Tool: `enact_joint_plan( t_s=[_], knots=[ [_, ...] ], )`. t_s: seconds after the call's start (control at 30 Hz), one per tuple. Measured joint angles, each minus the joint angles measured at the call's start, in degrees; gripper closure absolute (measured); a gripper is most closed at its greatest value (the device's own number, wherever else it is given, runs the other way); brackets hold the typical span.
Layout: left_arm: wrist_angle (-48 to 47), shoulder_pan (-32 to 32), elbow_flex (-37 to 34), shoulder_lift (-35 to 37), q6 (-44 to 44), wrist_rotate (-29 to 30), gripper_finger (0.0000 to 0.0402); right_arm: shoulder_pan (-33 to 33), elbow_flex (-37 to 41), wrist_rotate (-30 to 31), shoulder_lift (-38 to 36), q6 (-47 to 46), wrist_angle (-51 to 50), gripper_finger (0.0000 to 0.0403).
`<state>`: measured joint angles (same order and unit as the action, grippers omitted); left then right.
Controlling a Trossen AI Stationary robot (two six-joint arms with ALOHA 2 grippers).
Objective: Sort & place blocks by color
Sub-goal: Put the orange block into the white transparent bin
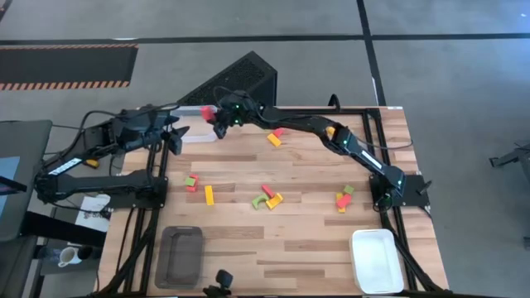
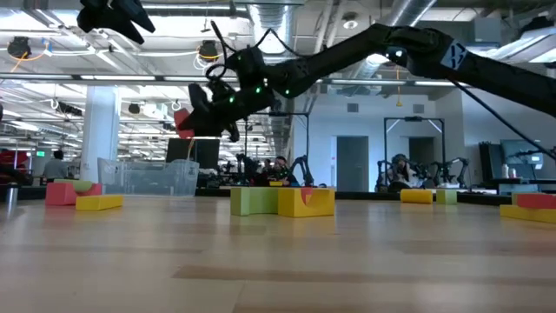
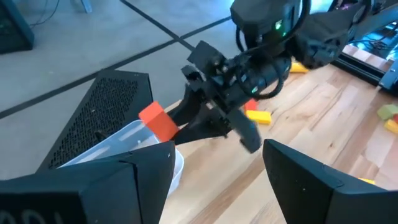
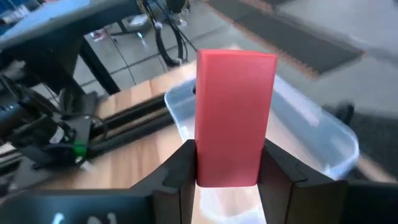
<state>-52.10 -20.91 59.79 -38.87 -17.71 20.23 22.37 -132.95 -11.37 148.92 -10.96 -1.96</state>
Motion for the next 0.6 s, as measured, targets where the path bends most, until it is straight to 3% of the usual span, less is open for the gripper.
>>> enact_joint_plan(
  t_s=[0.6],
  knots=[
    [-0.04, 0.02, 0.00, -0.50, -1.04, -0.33, 0.0172, -0.76, 0.20, 2.70, 2.32, 3.56, 1.54, 0.0203]
  ],
)
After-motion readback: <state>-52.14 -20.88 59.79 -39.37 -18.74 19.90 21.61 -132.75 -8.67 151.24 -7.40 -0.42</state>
